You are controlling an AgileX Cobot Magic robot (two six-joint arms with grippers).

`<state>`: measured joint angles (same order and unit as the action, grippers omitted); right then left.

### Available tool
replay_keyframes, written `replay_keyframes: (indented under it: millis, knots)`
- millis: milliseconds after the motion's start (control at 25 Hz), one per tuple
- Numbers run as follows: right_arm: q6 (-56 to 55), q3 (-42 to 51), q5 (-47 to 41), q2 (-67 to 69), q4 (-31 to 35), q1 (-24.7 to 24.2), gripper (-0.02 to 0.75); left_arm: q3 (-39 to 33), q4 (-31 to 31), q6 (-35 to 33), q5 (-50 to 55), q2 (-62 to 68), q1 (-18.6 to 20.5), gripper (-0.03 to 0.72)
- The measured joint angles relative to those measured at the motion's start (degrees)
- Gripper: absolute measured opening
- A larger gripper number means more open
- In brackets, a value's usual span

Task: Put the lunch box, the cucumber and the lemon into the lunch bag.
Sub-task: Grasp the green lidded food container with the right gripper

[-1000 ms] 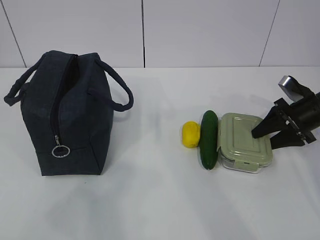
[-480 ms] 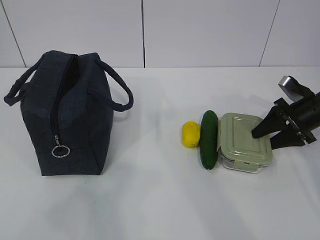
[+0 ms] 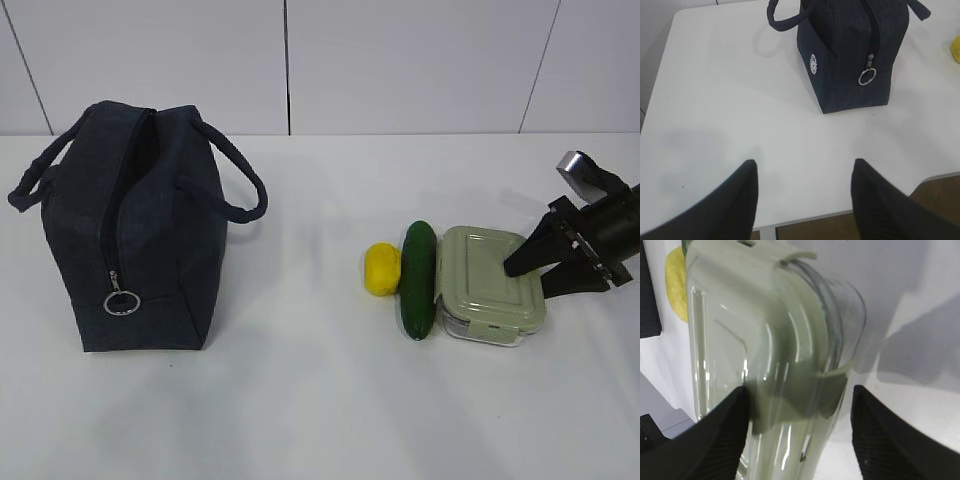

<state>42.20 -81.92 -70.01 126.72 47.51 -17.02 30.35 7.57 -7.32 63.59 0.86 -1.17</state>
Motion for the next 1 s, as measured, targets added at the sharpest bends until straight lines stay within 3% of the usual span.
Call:
replay_keyframes:
  millis: [520,720,1000]
  knots:
    - [0.13,0.0,2.19,0.24,7.38,0.0,0.484,0.0,0.0,0.0,0.0,0.0,0.0,0.425]
    - [-1.27,0.11,2.19,0.24,5.42,0.0,0.482,0.0,0.0,0.0,0.0,0.0,0.0,0.425]
    - [-1.51,3.19,2.08,0.24,7.49,0.0,0.482,0.0,0.0,0.0,0.0,0.0,0.0,0.425]
